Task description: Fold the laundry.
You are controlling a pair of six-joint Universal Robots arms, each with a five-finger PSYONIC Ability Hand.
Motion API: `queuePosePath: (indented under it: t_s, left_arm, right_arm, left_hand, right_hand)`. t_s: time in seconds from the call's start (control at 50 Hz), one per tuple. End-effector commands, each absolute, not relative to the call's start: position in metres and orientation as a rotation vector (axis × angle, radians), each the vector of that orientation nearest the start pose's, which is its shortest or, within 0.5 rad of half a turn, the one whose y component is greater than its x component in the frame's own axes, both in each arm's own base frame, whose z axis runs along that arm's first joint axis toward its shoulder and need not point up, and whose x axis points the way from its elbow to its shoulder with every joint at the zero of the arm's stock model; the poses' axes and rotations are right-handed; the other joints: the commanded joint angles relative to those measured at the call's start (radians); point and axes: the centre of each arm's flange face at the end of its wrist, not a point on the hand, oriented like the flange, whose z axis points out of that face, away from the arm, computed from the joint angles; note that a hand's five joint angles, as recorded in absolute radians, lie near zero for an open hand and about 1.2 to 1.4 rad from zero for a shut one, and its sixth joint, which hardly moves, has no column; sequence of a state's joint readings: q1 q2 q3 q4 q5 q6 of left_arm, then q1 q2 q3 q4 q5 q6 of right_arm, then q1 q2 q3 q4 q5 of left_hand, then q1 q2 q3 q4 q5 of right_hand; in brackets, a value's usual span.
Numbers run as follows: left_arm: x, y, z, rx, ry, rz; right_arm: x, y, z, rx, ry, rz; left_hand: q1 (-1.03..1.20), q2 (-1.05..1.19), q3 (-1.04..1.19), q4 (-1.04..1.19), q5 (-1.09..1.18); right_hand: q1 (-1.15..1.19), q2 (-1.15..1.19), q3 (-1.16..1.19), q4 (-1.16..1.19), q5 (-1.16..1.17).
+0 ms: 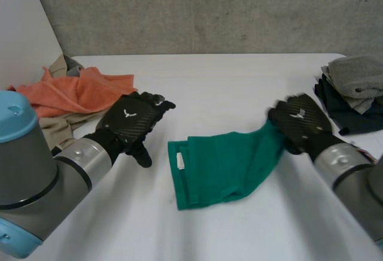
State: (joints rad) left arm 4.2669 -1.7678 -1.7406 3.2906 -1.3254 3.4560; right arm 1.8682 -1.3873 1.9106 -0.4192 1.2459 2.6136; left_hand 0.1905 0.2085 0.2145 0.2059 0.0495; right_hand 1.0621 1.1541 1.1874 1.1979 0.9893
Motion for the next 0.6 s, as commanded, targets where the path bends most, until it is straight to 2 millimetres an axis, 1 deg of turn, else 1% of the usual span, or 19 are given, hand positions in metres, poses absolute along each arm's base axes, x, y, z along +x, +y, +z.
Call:
queuePosePath:
  t_s: [0.02, 0.04, 0.06, 0.12, 0.14, 0.18, 0.2, 0.22, 0.26, 0.28, 0.3, 0.34, 0.36, 0.42, 0.44, 0.48, 0.54, 0.58, 0.6]
  left_arm:
    - [-0.265, -0.219, 0.218, 1.179, 2.377, -2.131]
    - [-0.263, -0.218, 0.217, 1.177, 2.384, -2.125]
    - [-0.263, -0.219, 0.217, 1.173, 2.386, -2.125]
    - [-0.262, -0.218, 0.213, 1.162, 2.407, -2.110]
    - [-0.262, -0.219, 0.213, 1.161, 2.409, -2.110]
    - [-0.263, -0.218, 0.213, 1.160, 2.417, -2.110]
    - [-0.264, -0.218, 0.213, 1.158, 2.422, -2.114]
    - [-0.265, -0.218, 0.213, 1.156, 2.428, -2.116]
    - [-0.267, -0.218, 0.214, 1.155, 2.431, -2.128]
    - [-0.270, -0.218, 0.216, 1.158, 2.431, -2.147]
    - [-0.272, -0.218, 0.218, 1.159, 2.426, -2.161]
    - [-0.277, -0.218, 0.223, 1.167, 2.414, -2.193]
    - [-0.283, -0.218, 0.229, 1.172, 2.398, -2.228]
    - [-0.293, -0.216, 0.237, 1.177, 2.382, -2.277]
    - [-0.300, -0.214, 0.241, 1.181, 2.376, -2.302]
    - [-0.307, -0.213, 0.245, 1.182, 2.371, -2.323]
    - [-0.324, -0.205, 0.241, 1.210, 2.393, -2.311]
    - [-0.336, -0.197, 0.233, 1.245, 2.424, -2.266]
    - [-0.339, -0.196, 0.228, 1.251, 2.435, -2.245]
  right_arm:
    - [0.324, -0.176, 0.181, -1.444, 1.612, -1.864]
    - [0.330, -0.170, 0.175, -1.486, 1.601, -1.836]
    - [0.341, -0.161, 0.159, -1.573, 1.587, -1.775]
    - [0.350, -0.155, 0.141, -1.682, 1.607, -1.681]
    - [0.352, -0.154, 0.132, -1.723, 1.650, -1.620]
    - [0.352, -0.155, 0.129, -1.729, 1.717, -1.569]
    - [0.351, -0.156, 0.130, -1.717, 1.754, -1.552]
    - [0.351, -0.162, 0.134, -1.635, 1.808, -1.560]
    - [0.351, -0.166, 0.141, -1.529, 1.824, -1.581]
    - [0.348, -0.173, 0.152, -1.411, 1.833, -1.618]
    - [0.345, -0.179, 0.162, -1.345, 1.834, -1.650]
    - [0.337, -0.189, 0.180, -1.225, 1.838, -1.702]
    - [0.327, -0.195, 0.196, -1.135, 1.846, -1.733]
    - [0.312, -0.202, 0.211, -1.013, 1.882, -1.744]
    - [0.303, -0.209, 0.215, -0.936, 1.917, -1.734]
    - [0.295, -0.216, 0.216, -0.859, 1.956, -1.717]
    - [0.284, -0.227, 0.214, -0.741, 2.025, -1.654]
    - [0.279, -0.233, 0.210, -0.702, 2.066, -1.612]
    - [0.277, -0.239, 0.203, -0.684, 2.104, -1.569]
  left_hand:
    - [-0.016, -0.034, -0.040, -0.031, -0.050]
    - [-0.016, -0.034, -0.040, -0.031, -0.050]
    - [-0.016, -0.034, -0.040, -0.031, -0.050]
    - [-0.016, -0.034, -0.040, -0.031, -0.050]
    - [-0.016, -0.034, -0.040, -0.031, -0.050]
    - [-0.016, -0.034, -0.040, -0.031, -0.050]
    - [-0.016, -0.034, -0.040, -0.031, -0.050]
    - [-0.016, -0.034, -0.040, -0.031, -0.050]
    - [-0.016, -0.034, -0.040, -0.031, -0.050]
    - [-0.016, -0.034, -0.040, -0.031, -0.050]
    - [-0.016, -0.034, -0.040, -0.031, -0.050]
    - [-0.016, -0.034, -0.040, -0.031, -0.050]
    - [-0.016, -0.034, -0.040, -0.031, -0.050]
    - [-0.016, -0.034, -0.040, -0.031, -0.050]
    - [-0.016, -0.034, -0.040, -0.031, -0.050]
    - [-0.016, -0.034, -0.040, -0.031, -0.050]
    - [-0.016, -0.034, -0.040, -0.031, -0.050]
    - [-0.016, -0.034, -0.040, -0.031, -0.050]
    - [-0.016, -0.034, -0.040, -0.031, -0.050]
  right_hand:
    - [0.334, 0.242, 0.209, 0.198, 0.232]
    - [0.334, 0.242, 0.209, 0.198, 0.232]
    - [0.334, 0.242, 0.209, 0.198, 0.232]
    - [0.334, 0.242, 0.209, 0.198, 0.232]
    - [-0.120, -0.212, -0.245, -0.255, -0.221]
    - [-0.881, -0.973, -1.006, -1.017, -0.983]
    - [-0.888, -0.980, -1.013, -1.023, -0.989]
    - [-0.888, -0.980, -1.013, -1.023, -0.989]
    - [-0.888, -0.980, -1.013, -1.023, -0.989]
    - [-0.888, -0.980, -1.013, -1.023, -0.989]
    - [-0.888, -0.980, -1.013, -1.023, -0.989]
    - [-0.888, -0.980, -1.013, -1.023, -0.989]
    - [-0.888, -0.980, -1.013, -1.023, -0.989]
    - [-0.888, -0.980, -1.013, -1.023, -0.989]
    - [-0.888, -0.980, -1.013, -1.023, -0.989]
    - [-0.888, -0.980, -1.013, -1.023, -0.989]
    - [-0.888, -0.980, -1.013, -1.023, -0.989]
    - [-0.888, -0.980, -1.013, -1.023, -0.989]
    - [-0.888, -0.980, -1.013, -1.023, -0.989]
